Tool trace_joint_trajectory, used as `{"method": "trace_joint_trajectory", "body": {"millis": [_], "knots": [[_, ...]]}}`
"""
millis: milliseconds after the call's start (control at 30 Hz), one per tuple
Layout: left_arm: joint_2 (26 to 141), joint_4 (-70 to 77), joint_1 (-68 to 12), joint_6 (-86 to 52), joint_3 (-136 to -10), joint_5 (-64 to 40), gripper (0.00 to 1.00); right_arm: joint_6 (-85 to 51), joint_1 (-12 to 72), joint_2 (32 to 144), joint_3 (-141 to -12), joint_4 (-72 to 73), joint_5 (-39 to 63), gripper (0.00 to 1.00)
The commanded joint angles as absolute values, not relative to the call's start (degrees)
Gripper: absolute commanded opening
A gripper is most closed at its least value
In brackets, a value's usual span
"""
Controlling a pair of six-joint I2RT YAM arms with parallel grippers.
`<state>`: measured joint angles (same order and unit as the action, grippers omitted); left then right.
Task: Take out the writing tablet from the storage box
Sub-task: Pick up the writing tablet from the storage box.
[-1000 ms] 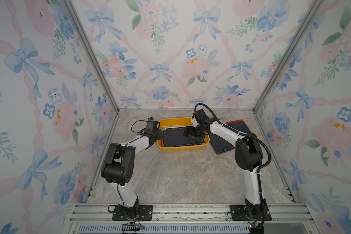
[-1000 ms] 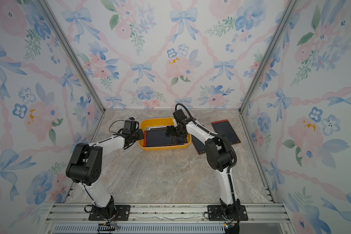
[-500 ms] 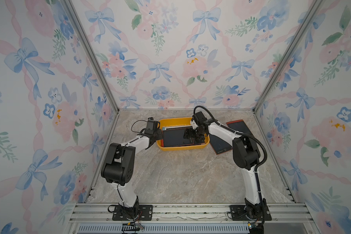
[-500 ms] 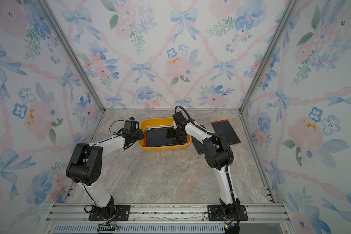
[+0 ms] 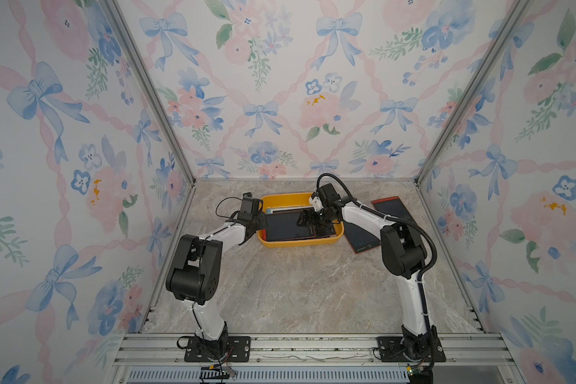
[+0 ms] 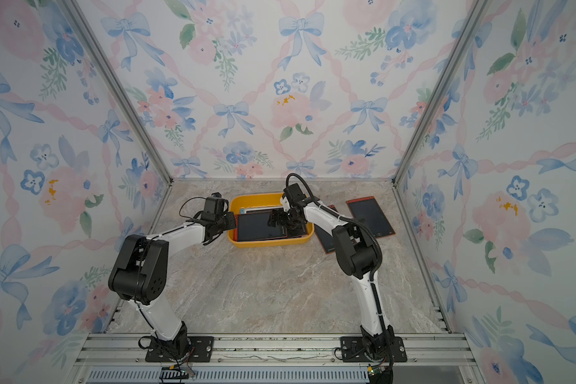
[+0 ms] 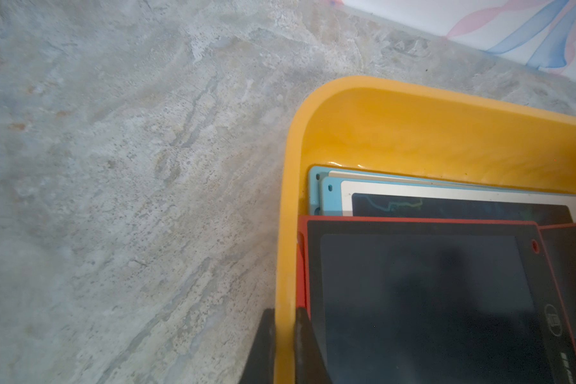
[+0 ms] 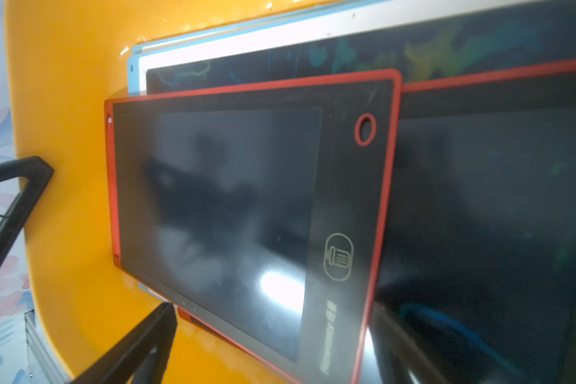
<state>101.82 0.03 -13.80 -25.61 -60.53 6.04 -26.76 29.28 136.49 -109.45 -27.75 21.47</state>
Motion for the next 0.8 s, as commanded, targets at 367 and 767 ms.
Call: {"method": "trace_joint_trajectory", "body": {"millis": [367, 767], "knots": [[102.05, -3.77, -15.26, -27.24, -58.80, 3.78, 0.00, -39.95, 25.76, 136.54, -97.24, -9.89, 34.40, 0.91], [102.22, -3.77, -15.38, -27.07, -59.11, 3.78, 0.00, -44.70, 24.20, 134.68, -91.91, -0.09, 36.87, 0.88]]}}
